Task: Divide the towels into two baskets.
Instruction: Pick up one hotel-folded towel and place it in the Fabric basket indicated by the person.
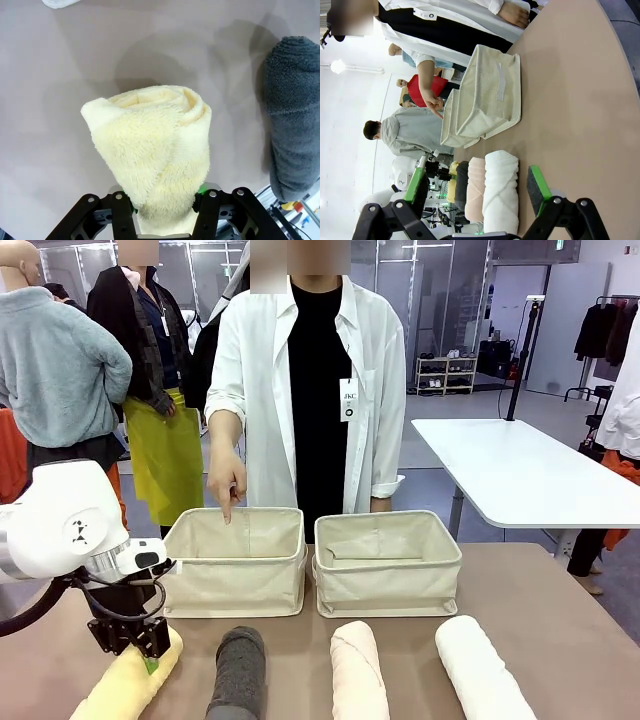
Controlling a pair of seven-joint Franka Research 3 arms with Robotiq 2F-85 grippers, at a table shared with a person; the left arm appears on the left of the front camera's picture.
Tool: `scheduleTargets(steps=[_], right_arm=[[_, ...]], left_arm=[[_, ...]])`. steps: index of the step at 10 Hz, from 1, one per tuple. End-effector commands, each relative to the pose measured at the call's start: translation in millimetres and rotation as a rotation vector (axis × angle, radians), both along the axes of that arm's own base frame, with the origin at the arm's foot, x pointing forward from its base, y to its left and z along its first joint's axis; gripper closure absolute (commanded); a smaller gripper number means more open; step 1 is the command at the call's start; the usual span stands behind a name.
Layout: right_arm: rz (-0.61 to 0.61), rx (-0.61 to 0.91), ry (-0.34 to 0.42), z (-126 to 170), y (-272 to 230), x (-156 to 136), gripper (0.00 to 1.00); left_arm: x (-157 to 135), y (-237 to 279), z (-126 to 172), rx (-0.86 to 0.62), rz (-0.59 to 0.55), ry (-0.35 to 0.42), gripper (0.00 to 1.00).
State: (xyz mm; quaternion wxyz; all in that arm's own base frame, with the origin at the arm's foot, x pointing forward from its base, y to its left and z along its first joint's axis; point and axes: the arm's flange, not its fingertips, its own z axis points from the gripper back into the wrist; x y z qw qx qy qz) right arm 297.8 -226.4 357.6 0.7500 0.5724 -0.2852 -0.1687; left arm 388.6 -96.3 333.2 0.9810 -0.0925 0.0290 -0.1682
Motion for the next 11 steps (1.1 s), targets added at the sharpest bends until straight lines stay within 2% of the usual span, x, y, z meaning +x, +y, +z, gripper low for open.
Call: scheduleTargets(steps=[1, 3, 4, 6, 8, 10, 11], right_arm=[[-0.002, 0.004, -0.01, 1.6, -0.9, -1.5, 0.0], [-0.002, 0.004, -0.01, 1.6, -0.9, -1.5, 0.0], [-0.002, 0.004, -0.01, 1.6, -0.9, -1.5, 0.0], [-0.002, 0.004, -0.01, 1.6, -0.9, -1.5, 0.0], [-0.002, 0.004, -0.01, 1.6, -0.9, -1.5, 0.0], [-0.002, 0.004, -0.01, 1.6, -0.9, -1.5, 0.0], [-0.002, 0.004, -0.01, 1.6, -0.9, -1.5, 0.0]], left_arm=[[-104.7, 27.6, -10.4, 0.019, 0.006, -0.057, 0.61], [-101.8, 29.2, 36.3, -0.029, -0.101, -0.13, 0.61], [-99.1, 28.0, 56.8, -0.054, -0.201, -0.15, 0.61], [-94.2, 18.2, 89.5, -0.052, -0.522, -0.244, 0.61], [-98.3, -3.4, 114.8, 0.035, -0.858, -0.36, 0.61], [-111.0, -19.3, 115.9, 0.095, -1.188, -0.402, 0.61], [-115.6, -21.7, 111.5, 0.13, -1.242, -0.429, 0.61]])
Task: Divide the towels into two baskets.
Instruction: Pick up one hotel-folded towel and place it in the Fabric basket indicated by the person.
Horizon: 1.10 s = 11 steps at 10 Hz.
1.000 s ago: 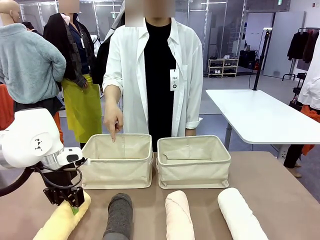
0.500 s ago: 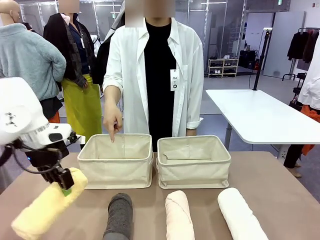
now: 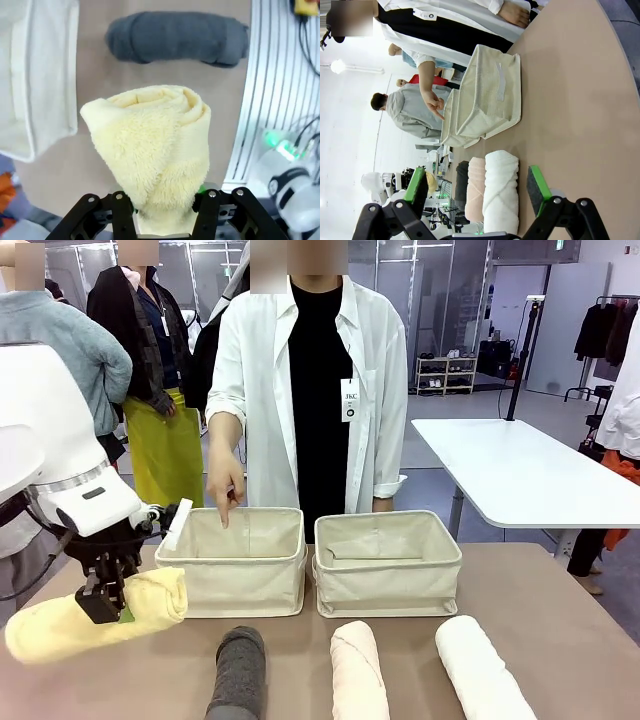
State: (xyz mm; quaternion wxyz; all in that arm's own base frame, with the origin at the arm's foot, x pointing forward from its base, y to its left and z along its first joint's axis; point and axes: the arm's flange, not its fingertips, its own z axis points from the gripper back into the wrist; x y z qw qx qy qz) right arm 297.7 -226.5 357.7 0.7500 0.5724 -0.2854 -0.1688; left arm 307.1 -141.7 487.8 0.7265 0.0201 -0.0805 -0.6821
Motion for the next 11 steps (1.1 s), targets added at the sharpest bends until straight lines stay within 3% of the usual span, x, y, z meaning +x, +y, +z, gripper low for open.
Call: scheduleTargets(steps=[1, 2, 6, 7, 8, 11], right_arm=[[-0.001, 0.004, -0.01, 1.6, -0.8, -1.4, 0.0], [-0.001, 0.004, -0.01, 1.6, -0.8, -1.4, 0.0], [-0.001, 0.004, -0.01, 1.6, -0.8, -1.4, 0.0], [-0.001, 0.004, -0.01, 1.6, -0.8, -1.4, 0.0], [-0.001, 0.004, -0.01, 1.6, -0.8, -1.4, 0.0], [-0.001, 0.004, -0.01, 1.6, -0.8, -1.4, 0.0]], left_arm=[[-36.1, 25.8, -44.5, -0.06, -0.07, -0.051, 0.61], [0.0, 0.0, 0.0, 0.0, 0.0, 0.0, 0.61], [1.9, -1.3, -1.5, 0.0, -0.035, -0.008, 0.61], [1.6, -6.2, 16.7, 0.01, -0.141, -0.121, 0.61], [21.5, -20.3, 35.2, 0.038, -0.171, -0.198, 0.61], [90.7, -57.3, 56.0, 0.142, -0.226, -0.225, 0.61]])
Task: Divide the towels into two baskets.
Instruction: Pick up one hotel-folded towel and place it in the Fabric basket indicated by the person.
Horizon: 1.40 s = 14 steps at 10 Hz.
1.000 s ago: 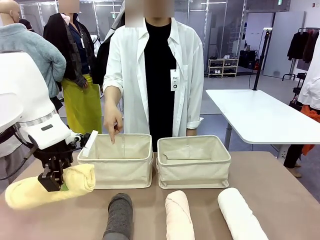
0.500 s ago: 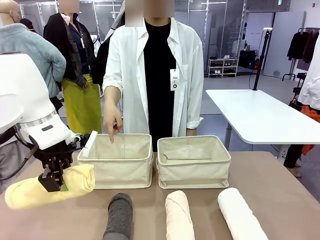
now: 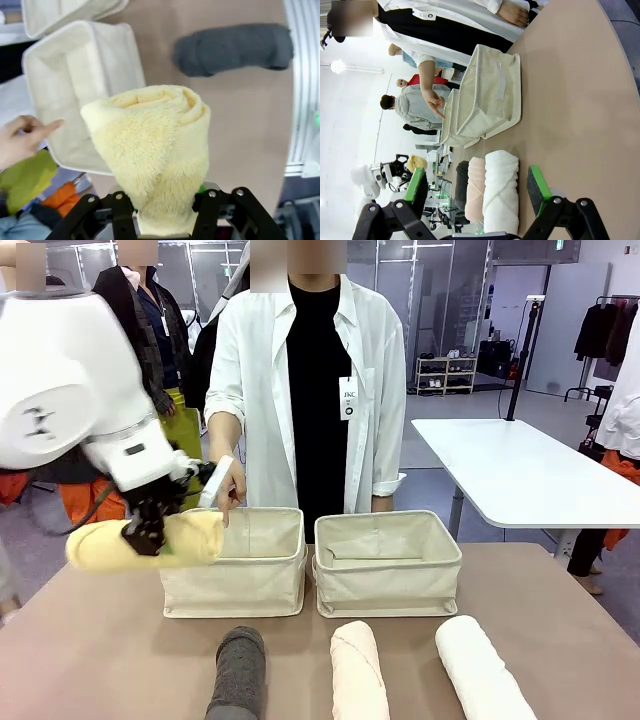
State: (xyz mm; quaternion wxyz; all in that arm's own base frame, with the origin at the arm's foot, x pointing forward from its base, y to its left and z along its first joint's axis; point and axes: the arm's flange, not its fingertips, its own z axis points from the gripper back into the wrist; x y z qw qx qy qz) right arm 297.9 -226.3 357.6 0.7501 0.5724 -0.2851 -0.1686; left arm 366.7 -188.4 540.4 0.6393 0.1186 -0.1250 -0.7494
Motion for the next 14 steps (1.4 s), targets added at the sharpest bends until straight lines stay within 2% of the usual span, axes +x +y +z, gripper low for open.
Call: scheduleTargets(steps=[1, 3, 5, 6, 10, 13, 14], right_arm=[[-0.002, 0.005, -0.01, 1.6, -1.0, -1.6, 0.0], [-0.002, 0.005, -0.01, 1.6, -1.0, -1.6, 0.0], [-0.002, 0.005, -0.01, 1.6, -1.0, -1.6, 0.0], [-0.002, 0.005, -0.01, 1.6, -1.0, -1.6, 0.0], [-0.002, 0.005, -0.01, 1.6, -1.0, -1.6, 0.0], [-0.002, 0.005, -0.01, 1.6, -1.0, -1.6, 0.0], [-0.002, 0.005, -0.01, 1.6, -1.0, -1.6, 0.0]], left_arm=[[59.7, -29.8, 4.5, 0.084, -0.041, -0.02, 0.61], [106.5, -60.2, -7.1, 0.111, -0.058, -0.022, 0.61], [145.9, -76.1, -27.6, 0.149, -0.063, -0.068, 0.61], [159.8, -78.8, -39.3, 0.13, -0.061, -0.057, 0.61], [201.1, -88.6, -91.3, 0.123, -0.017, -0.025, 0.61], [213.8, -83.3, -115.7, 0.139, 0.015, -0.014, 0.61], [215.9, -79.5, -118.6, 0.14, 0.015, -0.006, 0.4]])
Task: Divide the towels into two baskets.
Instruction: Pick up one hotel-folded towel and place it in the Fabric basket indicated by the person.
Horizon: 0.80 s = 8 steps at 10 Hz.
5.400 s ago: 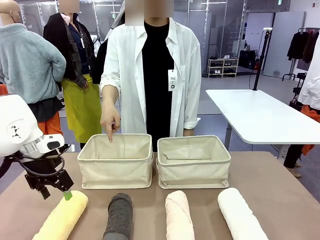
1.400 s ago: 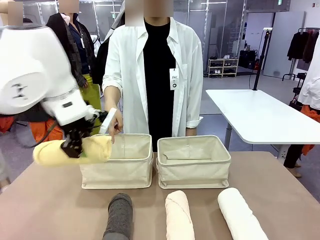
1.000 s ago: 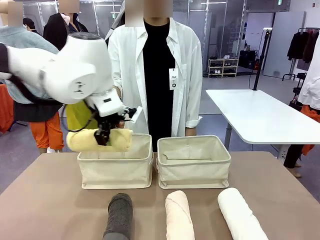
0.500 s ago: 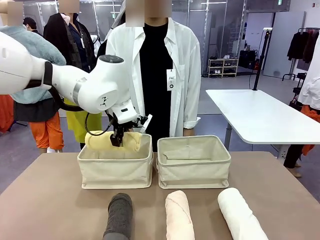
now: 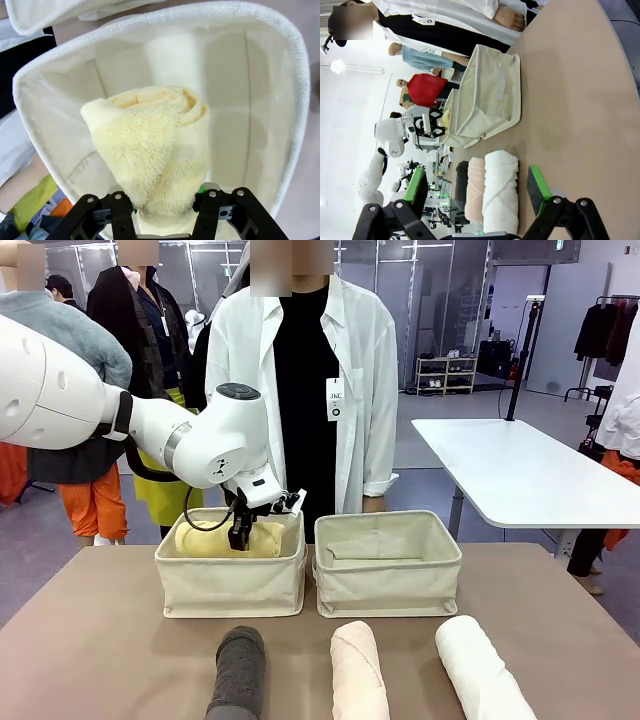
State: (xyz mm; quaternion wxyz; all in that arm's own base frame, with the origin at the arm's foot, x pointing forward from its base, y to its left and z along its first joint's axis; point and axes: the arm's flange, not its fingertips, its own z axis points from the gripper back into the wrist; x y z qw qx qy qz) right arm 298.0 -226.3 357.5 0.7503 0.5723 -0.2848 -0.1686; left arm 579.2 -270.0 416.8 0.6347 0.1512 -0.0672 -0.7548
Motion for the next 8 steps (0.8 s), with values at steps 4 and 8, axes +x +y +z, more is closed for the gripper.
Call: scheduleTargets(steps=[4, 8], right_arm=[[-0.002, 0.005, -0.011, 1.8, -1.0, -1.8, 0.0], [-0.002, 0.005, -0.011, 1.8, -1.0, -1.8, 0.0]], left_arm=[[5.1, 4.0, 3.2, 0.015, 0.019, -0.031, 0.0], [-9.8, 19.4, 14.1, -0.035, 0.067, -0.026, 0.0]])
